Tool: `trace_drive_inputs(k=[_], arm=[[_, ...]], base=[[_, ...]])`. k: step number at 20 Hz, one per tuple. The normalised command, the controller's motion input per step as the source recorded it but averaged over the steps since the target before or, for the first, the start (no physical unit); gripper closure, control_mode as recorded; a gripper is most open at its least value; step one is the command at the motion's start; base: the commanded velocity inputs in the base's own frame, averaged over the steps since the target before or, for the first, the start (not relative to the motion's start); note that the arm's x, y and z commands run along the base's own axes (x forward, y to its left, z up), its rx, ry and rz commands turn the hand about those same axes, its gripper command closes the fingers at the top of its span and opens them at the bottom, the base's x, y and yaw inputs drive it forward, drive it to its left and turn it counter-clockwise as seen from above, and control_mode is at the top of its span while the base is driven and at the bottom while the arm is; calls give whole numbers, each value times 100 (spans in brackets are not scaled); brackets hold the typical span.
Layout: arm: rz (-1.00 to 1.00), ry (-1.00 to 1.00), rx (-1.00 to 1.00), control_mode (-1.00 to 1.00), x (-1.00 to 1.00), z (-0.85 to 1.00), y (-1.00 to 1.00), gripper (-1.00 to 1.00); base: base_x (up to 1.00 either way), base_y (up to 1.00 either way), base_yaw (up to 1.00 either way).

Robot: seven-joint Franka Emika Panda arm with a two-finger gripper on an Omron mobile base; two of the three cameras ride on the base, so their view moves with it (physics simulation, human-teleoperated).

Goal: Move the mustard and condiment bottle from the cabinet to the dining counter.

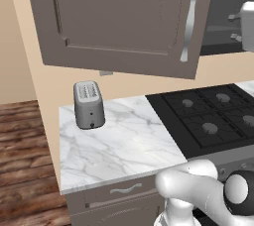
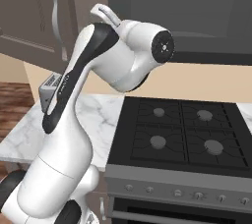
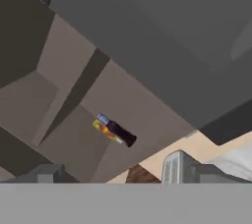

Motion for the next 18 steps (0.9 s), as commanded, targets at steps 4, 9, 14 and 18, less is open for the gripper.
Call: trace_drive_inputs(k=[4, 9, 14, 18], arm=[[18, 7, 20, -100, 63, -32, 12, -100], [17, 6, 17, -100, 36, -18, 27, -100], [16, 5, 7, -100, 5, -5, 45, -100], [18, 5, 1, -100, -3, -2, 46, -100]], base=[[0, 0, 0], [0, 0, 0], [0, 0, 0], [0, 0, 0]])
